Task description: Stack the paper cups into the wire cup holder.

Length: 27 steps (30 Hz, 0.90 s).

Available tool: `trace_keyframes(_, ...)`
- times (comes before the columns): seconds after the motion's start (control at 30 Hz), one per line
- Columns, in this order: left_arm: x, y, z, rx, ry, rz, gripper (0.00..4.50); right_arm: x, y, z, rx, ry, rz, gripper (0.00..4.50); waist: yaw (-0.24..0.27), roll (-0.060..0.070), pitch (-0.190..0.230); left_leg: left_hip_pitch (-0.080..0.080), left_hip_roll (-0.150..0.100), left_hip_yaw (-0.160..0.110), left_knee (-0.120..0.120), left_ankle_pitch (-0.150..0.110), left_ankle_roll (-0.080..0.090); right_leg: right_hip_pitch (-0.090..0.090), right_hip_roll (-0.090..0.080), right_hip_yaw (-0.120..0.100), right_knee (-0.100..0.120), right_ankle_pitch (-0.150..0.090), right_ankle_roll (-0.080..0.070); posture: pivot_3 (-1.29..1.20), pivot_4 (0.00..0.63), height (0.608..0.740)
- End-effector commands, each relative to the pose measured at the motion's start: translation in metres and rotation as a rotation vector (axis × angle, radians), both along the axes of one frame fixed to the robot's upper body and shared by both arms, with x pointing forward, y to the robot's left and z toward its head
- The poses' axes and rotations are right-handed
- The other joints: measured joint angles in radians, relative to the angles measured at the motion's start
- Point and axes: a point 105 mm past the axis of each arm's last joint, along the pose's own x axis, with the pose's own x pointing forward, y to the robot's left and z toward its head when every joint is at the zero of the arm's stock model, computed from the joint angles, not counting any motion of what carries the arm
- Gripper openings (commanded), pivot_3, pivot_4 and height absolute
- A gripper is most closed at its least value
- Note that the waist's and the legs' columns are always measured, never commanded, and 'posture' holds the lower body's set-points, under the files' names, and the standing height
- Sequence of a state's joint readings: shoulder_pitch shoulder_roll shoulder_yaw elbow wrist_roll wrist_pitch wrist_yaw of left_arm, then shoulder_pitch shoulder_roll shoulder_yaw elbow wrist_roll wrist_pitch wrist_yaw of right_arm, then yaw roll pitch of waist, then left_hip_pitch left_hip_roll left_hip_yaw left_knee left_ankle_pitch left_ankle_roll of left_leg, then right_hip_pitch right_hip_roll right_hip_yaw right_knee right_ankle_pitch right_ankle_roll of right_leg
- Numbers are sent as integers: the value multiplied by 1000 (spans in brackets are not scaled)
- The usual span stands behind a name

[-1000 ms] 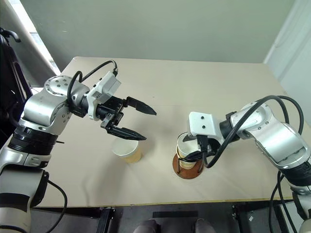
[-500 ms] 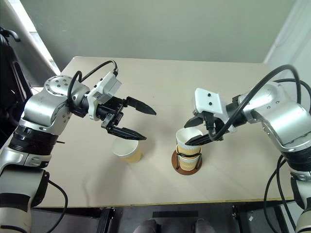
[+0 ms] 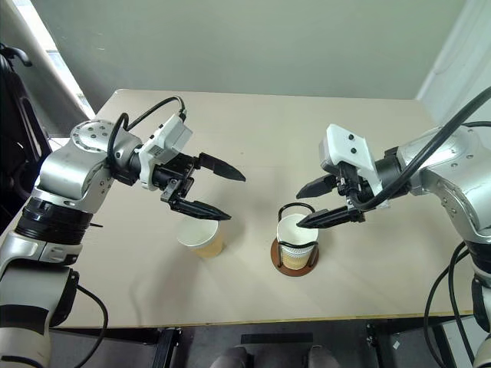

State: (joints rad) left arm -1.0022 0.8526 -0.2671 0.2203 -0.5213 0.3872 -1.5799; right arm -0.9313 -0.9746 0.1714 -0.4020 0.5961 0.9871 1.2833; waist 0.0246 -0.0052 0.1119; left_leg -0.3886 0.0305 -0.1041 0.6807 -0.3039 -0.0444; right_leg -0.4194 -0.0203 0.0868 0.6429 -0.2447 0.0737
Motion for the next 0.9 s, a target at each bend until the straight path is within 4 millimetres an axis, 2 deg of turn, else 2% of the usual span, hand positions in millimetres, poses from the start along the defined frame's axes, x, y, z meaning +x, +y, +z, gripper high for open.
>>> trace_keyframes(0.03,-7,21,15,4,-69,57,4500,-3,-5,6,36,-42,-37,2641,-1,0,0,0,0,0,0,0,0,0,0,0,0,0,0,0,150,740)
trace_keyframes(0.2,-24,38,5,141,-131,83,4500,-8,0,-2,87,-17,-45,2641,-10,0,0,0,0,0,-2,0,0,-2,1,1,0,0,-1,0,150,740)
trace_keyframes(0.33,-36,36,3,157,-141,76,4500,-12,-2,-9,110,-9,-49,2641,-4,0,0,0,0,0,-2,0,0,-1,1,0,0,-1,-1,0,150,740)
trace_keyframes(0.5,-54,31,3,162,-114,60,4500,-11,-6,-7,191,-3,-63,2641,-5,0,0,0,0,0,-1,0,0,-1,0,0,1,-1,-1,0,150,740)
trace_keyframes(0.73,-54,43,3,258,-138,103,4500,-4,-13,-2,262,-88,-70,2641,-12,0,0,3,0,0,-2,0,0,-1,1,1,2,-1,-2,0,150,740)
trace_keyframes(0.9,-54,45,-1,283,-141,102,4500,-5,-28,-7,213,-123,-58,2641,-9,0,0,2,0,0,-2,0,0,0,0,0,2,-1,-2,0,150,740)
